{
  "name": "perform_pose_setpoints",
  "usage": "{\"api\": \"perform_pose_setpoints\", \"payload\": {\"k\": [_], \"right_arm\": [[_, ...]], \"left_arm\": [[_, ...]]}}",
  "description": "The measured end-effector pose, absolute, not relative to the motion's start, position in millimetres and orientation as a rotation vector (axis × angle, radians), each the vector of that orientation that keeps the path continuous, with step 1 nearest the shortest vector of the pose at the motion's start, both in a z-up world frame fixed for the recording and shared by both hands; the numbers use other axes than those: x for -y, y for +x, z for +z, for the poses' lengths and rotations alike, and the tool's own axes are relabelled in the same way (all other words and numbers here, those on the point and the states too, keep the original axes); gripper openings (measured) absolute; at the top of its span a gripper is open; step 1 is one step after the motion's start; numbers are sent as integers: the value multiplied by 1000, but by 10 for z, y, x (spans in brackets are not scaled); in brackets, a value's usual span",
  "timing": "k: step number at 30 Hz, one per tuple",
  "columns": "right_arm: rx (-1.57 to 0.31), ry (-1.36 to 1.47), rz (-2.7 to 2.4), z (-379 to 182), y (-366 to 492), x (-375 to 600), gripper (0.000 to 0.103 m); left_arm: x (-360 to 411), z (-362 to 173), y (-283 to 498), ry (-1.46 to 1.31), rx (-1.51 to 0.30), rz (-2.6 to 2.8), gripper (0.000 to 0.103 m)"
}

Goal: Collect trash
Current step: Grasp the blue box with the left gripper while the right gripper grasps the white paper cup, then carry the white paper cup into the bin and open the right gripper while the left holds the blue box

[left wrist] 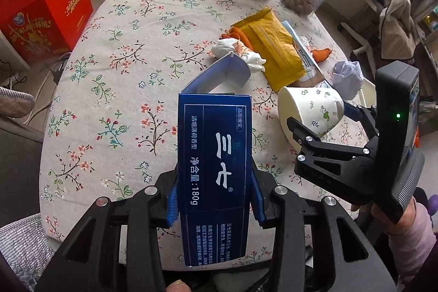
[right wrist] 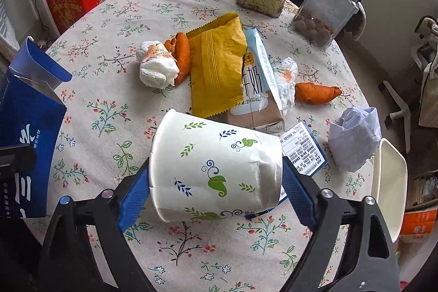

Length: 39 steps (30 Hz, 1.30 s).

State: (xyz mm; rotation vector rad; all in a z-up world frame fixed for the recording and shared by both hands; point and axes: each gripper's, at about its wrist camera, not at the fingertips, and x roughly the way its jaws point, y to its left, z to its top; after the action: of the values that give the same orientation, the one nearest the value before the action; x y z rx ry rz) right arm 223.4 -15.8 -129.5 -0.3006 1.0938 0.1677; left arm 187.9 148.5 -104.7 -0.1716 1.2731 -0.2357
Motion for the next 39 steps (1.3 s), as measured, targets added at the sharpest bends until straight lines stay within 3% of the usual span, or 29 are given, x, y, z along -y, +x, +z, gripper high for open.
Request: {"api": "perform_pose_setpoints", "payload": {"k": [18,39], "right_arm": [[-943,-153,169,-745,2251,503,76],[-710,-86,-10,-252,2093,1280,76]], "left_arm": [[-1305,-823,2047,-192,-1108,-156,40],[-572,-552,2166,-169,-896,-141,40]]}}
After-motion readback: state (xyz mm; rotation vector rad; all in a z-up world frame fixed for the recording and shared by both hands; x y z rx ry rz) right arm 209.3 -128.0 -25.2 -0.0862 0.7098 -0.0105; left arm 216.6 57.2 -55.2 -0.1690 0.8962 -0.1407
